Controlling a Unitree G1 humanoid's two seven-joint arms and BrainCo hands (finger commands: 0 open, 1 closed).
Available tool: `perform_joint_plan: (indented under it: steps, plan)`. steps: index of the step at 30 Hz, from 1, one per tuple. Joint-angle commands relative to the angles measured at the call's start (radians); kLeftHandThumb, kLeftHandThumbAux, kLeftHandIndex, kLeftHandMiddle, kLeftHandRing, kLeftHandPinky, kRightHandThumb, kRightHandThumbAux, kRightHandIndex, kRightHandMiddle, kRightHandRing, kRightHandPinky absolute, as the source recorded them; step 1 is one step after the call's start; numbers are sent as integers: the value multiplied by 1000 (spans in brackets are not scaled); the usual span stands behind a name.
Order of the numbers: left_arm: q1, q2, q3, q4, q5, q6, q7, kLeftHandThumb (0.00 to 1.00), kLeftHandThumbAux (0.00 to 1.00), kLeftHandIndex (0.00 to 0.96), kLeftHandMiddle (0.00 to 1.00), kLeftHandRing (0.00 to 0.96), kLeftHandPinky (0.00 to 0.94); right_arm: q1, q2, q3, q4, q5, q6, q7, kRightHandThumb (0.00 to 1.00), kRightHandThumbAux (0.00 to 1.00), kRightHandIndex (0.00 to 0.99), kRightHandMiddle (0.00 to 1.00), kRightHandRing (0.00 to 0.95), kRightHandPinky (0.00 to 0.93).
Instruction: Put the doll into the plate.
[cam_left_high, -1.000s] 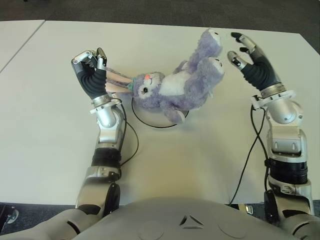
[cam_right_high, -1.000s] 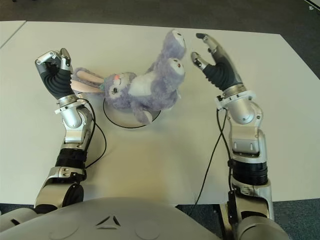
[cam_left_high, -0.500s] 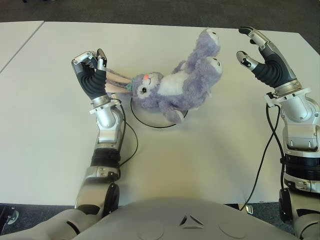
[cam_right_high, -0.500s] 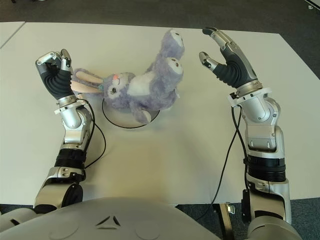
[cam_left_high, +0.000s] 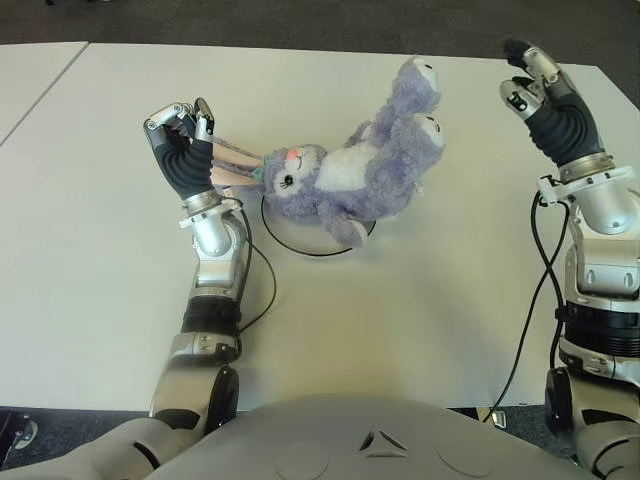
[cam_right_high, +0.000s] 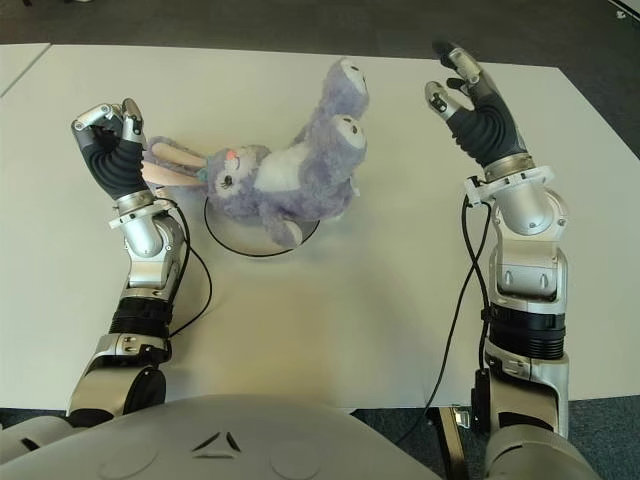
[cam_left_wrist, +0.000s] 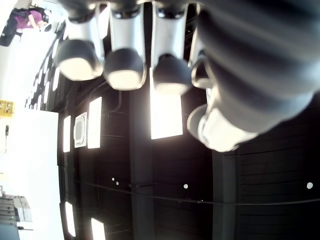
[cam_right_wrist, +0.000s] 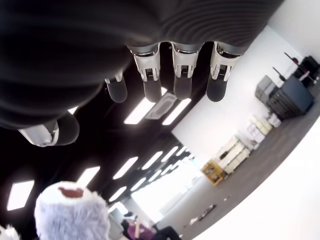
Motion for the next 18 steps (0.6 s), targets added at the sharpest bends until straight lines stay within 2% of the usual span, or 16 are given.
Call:
perform_joint_plan:
  steps: [1,6,8,12,18]
  plan:
    - [124,-44,-1,68,3,7,-15,524,765,823,887,887,881,-23,38,-27,-21,61,96,-12,628,316,0,0,0,40]
    - [122,-43,0,71,-3,14,-18,543,761,827,889,890,886,-37,103,-68,-36,135,165,-59,642,387,0,0,0,72]
    - [122,-43,0,71,-5,16,-19,554,759,830,891,891,887,-39,114,-71,-49,140,190,-77,617,458,0,0,4,86]
    - [120,-43,-1,71,-10,32,-24,565,756,833,891,892,886,-48,155,-77,-69,159,248,-123,578,538,18,13,19,100]
    - [118,-37,-3,68,-13,78,-43,566,753,832,887,888,882,-71,263,-97,-28,207,277,-213,517,622,101,50,50,137]
